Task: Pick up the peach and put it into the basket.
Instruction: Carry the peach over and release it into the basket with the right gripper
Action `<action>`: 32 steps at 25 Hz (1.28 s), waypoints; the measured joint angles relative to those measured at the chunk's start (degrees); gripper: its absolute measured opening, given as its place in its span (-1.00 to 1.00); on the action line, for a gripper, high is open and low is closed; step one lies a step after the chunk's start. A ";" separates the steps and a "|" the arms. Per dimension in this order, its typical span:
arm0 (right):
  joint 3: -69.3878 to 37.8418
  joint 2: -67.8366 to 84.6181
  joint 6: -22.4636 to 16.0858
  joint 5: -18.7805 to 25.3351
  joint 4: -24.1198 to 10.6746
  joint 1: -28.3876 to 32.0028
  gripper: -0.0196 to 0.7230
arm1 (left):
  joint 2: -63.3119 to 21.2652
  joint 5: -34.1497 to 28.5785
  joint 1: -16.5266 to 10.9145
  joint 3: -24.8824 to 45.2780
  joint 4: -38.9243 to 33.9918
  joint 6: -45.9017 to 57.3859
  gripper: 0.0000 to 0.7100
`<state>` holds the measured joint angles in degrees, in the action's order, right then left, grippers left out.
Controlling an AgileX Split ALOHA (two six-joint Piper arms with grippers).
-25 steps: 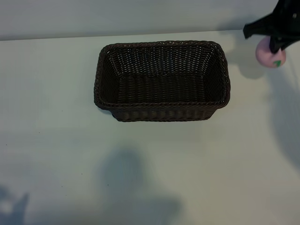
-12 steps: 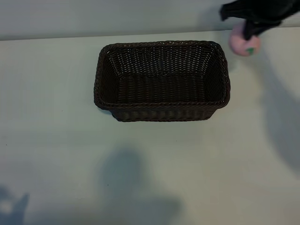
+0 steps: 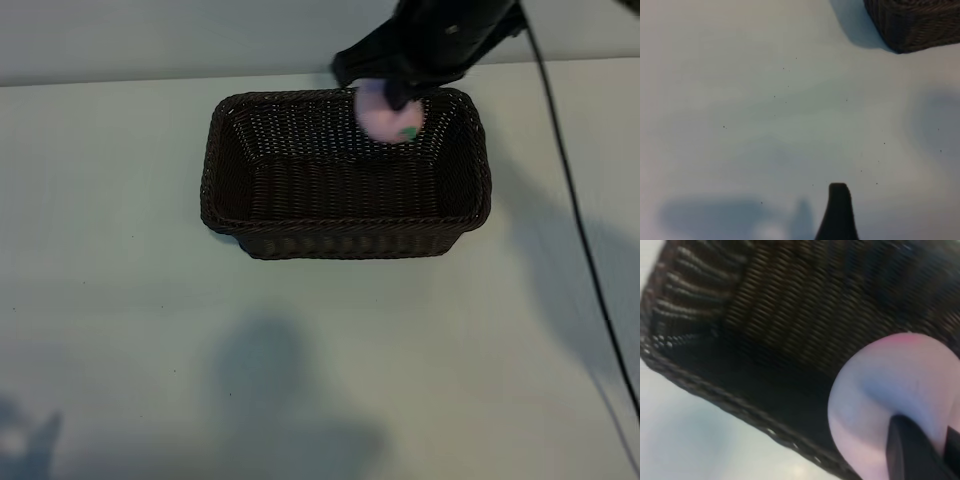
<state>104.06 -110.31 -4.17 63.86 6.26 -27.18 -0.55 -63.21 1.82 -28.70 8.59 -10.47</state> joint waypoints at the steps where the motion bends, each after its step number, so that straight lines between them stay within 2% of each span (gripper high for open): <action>1: 0.00 -0.93 0.00 -0.57 0.00 -0.25 -0.82 | 0.00 0.00 0.00 0.00 0.00 -0.12 0.66; 9: 0.00 -10.33 -0.05 -4.90 -0.23 -0.32 -0.82 | 0.00 0.01 0.00 0.00 0.00 -0.12 0.66; 22: 0.00 -16.96 2.03 -5.95 1.25 -0.32 -0.79 | 0.00 0.06 0.00 0.00 0.00 -0.12 0.66; 25: 0.00 -16.96 2.23 -5.82 1.25 -0.32 -0.60 | 0.00 0.06 0.00 0.00 0.00 -0.12 0.66; 28: 0.30 -16.96 2.22 -5.22 1.25 -0.32 -0.18 | 0.00 0.06 0.00 0.00 0.00 -0.12 0.66; 32: 4.11 -17.00 2.96 -1.30 1.31 -0.32 0.37 | 0.00 0.06 0.00 0.00 0.00 -0.12 0.66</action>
<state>108.17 -127.30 -1.21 62.56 7.57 -27.50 -0.55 -63.15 1.82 -28.70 8.59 -10.59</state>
